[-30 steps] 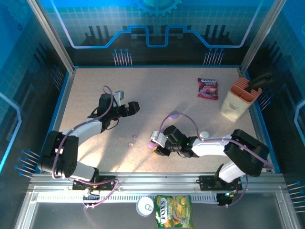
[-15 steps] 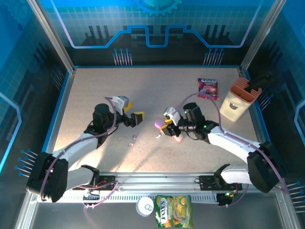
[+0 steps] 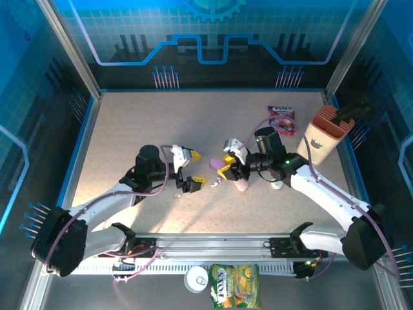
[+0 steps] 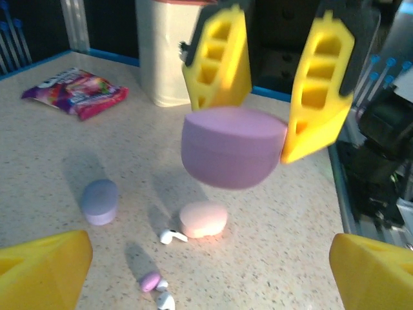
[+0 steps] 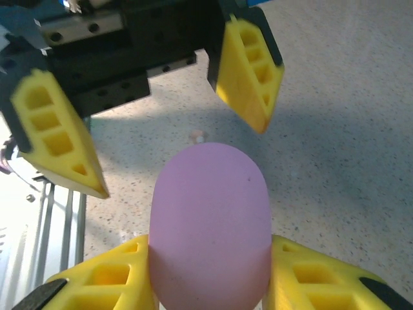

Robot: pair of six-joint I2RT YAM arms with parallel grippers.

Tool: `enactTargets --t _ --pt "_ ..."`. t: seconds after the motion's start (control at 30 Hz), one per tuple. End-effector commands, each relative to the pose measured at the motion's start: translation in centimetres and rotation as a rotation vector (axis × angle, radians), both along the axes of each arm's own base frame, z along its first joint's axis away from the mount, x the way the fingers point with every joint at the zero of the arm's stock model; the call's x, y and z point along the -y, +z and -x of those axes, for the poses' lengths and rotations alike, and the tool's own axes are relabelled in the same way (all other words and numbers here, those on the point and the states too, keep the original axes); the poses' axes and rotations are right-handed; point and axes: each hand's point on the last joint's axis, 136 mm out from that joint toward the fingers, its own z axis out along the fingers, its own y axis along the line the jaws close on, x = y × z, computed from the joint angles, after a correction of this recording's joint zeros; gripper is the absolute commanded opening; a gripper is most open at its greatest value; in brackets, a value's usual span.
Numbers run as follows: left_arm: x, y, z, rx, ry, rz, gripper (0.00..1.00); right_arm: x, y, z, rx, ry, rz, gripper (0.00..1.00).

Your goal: Insert wireless bluetooth earbuds into charging case

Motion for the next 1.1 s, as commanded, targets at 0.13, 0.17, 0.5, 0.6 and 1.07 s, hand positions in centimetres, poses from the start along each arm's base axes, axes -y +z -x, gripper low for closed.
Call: enactTargets --t 0.13,0.17,0.5,0.6,1.07 --pt "1.7 1.7 2.1 0.019 -0.158 0.012 0.90 -0.8 2.9 2.2 0.032 0.109 -0.061 0.36" --pt "1.9 1.8 2.1 0.017 -0.161 0.020 0.89 -0.9 2.9 2.3 0.032 0.116 -0.063 0.36" --pt "3.0 1.7 2.4 -0.044 -0.210 0.030 0.77 -2.2 2.1 2.6 0.008 0.153 -0.060 0.36" --pt "3.2 1.9 2.5 -0.064 -0.224 0.040 0.73 -2.2 1.7 2.5 0.008 0.153 -0.052 0.36" --pt "3.5 2.1 2.4 -0.092 -0.233 0.054 0.54 -2.2 0.9 2.2 0.004 0.151 -0.041 0.36"
